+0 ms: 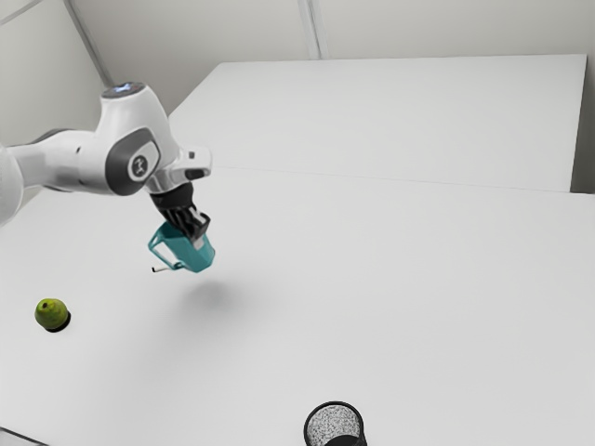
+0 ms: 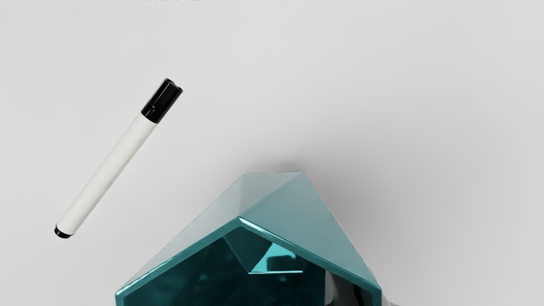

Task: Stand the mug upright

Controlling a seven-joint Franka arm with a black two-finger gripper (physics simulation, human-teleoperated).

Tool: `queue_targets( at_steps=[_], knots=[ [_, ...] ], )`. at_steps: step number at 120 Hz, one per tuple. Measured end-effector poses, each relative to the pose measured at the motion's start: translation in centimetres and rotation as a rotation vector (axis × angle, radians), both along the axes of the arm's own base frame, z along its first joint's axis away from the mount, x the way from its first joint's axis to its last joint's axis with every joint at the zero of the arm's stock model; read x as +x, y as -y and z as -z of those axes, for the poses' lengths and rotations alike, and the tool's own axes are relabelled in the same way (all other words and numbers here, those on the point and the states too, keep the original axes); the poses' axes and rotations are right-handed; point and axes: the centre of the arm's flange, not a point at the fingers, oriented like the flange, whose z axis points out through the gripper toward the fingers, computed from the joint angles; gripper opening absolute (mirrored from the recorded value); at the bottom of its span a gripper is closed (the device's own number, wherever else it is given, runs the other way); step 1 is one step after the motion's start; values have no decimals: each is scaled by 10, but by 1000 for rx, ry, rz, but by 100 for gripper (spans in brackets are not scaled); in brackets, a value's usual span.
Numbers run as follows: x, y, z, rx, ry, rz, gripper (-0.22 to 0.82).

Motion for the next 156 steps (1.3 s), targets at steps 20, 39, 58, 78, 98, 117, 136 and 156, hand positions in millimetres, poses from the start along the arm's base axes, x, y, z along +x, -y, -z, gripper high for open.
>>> queue_targets(
  at_steps=[20,39,58,78,98,117,136,156],
  knots=[
    [-1,9,16,8,3,-43,-17],
    [-5,16,34,9,-19,-81,-17],
    [-5,21,46,10,-35,-114,-17],
    [-4,25,58,11,-53,-143,-18],
    [-2,23,66,11,-61,-176,-18],
    [-1,19,70,11,-60,-205,-18],
    [-1,23,69,10,-55,-214,-13],
    [-1,31,68,7,-51,-212,5]
  ],
)
